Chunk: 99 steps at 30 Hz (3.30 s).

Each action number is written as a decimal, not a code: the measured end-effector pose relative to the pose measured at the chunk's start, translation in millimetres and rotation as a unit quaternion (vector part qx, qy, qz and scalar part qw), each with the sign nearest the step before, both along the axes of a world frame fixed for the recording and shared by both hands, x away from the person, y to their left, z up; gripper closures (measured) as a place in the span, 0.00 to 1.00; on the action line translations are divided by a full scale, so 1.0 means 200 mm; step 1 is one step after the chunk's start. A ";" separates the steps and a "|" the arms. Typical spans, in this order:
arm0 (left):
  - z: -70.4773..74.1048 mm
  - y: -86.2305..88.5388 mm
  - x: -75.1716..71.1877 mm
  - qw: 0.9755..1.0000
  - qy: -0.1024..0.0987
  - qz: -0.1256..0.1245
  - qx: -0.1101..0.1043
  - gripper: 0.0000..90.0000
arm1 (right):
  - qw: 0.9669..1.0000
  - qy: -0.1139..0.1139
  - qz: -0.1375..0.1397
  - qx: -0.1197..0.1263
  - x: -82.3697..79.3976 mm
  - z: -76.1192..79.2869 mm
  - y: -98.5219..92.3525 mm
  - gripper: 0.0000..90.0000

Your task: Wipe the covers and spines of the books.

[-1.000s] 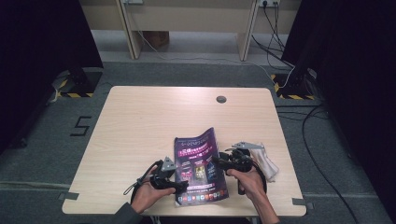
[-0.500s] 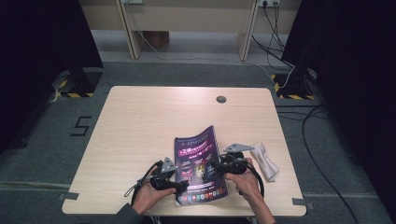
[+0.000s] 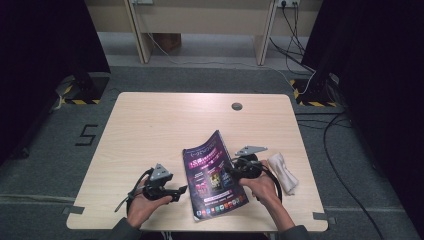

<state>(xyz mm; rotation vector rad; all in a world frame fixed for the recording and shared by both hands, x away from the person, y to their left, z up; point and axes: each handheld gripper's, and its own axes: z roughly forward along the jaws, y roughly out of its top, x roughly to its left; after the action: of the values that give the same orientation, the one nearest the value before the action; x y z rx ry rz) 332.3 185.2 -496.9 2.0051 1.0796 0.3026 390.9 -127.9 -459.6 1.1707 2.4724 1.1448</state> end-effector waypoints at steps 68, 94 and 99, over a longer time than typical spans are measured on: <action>-0.02 0.15 0.01 0.999 0.017 0.046 -0.014 0.29 | 0.950 -0.054 0.182 -0.248 -0.11 0.13 0.53 0.88; -0.04 0.16 -0.05 0.999 0.030 0.035 -0.010 0.30 | 0.978 0.009 0.146 -0.150 -0.11 -0.04 0.40 0.73; -0.04 0.15 -0.05 0.999 0.030 0.035 -0.011 0.30 | 0.984 -0.001 0.117 -0.133 -0.07 -0.04 0.32 0.68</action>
<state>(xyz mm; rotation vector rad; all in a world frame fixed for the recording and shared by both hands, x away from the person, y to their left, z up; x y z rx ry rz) 322.8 215.0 -504.7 1.9720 1.1878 0.2672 377.3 -63.0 -468.2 0.8228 2.7117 0.8271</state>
